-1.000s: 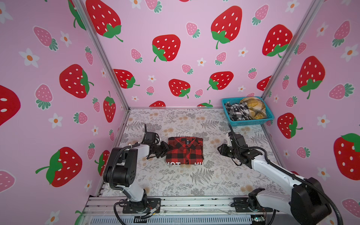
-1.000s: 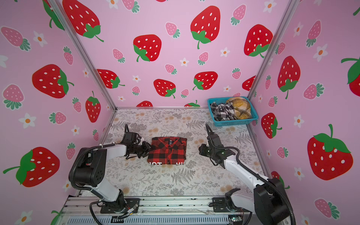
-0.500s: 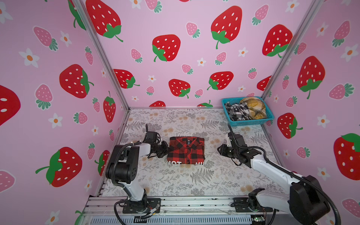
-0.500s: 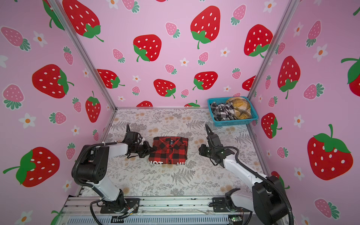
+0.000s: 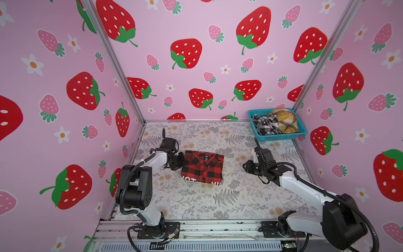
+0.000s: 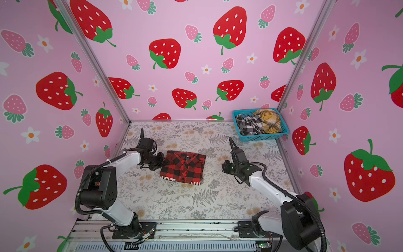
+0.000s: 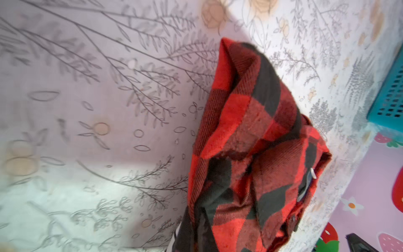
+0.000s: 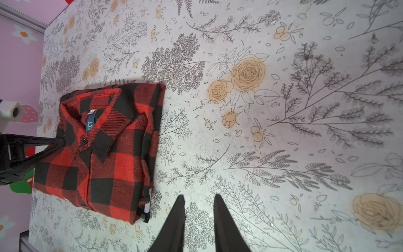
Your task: Fold and stack the long sleeve shirts
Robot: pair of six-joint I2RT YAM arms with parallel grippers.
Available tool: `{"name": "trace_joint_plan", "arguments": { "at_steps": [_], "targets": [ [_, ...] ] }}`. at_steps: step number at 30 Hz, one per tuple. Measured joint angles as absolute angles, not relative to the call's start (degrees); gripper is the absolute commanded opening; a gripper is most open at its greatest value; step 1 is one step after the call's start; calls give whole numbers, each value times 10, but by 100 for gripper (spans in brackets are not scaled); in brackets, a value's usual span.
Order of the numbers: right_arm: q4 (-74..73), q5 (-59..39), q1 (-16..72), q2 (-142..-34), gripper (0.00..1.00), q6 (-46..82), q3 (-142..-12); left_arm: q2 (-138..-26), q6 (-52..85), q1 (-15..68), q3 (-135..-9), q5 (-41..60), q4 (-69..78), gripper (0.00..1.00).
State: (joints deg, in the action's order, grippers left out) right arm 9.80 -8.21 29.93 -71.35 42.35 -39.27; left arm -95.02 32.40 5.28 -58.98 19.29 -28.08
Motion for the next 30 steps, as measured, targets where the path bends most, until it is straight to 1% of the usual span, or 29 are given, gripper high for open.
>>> {"name": "trace_joint_plan", "arguments": {
  "at_steps": [6, 11, 20, 26, 30],
  "targets": [
    [99, -82, 299, -714, 26, 421, -393, -960, 271, 40, -656, 60, -389, 0],
    [96, -84, 299, -714, 26, 418, -392, -981, 227, 15, -710, -49, -444, 0],
    [39, -124, 299, -718, 26, 420, -337, -1052, 152, -47, -823, -197, -474, 0],
    [17, -142, 299, -726, 26, 418, -315, -1114, 99, -58, -870, -294, -467, 0],
    [-1, -151, 299, -731, 26, 418, -310, -1144, 72, -70, -894, -338, -461, 0]
  ]
}}
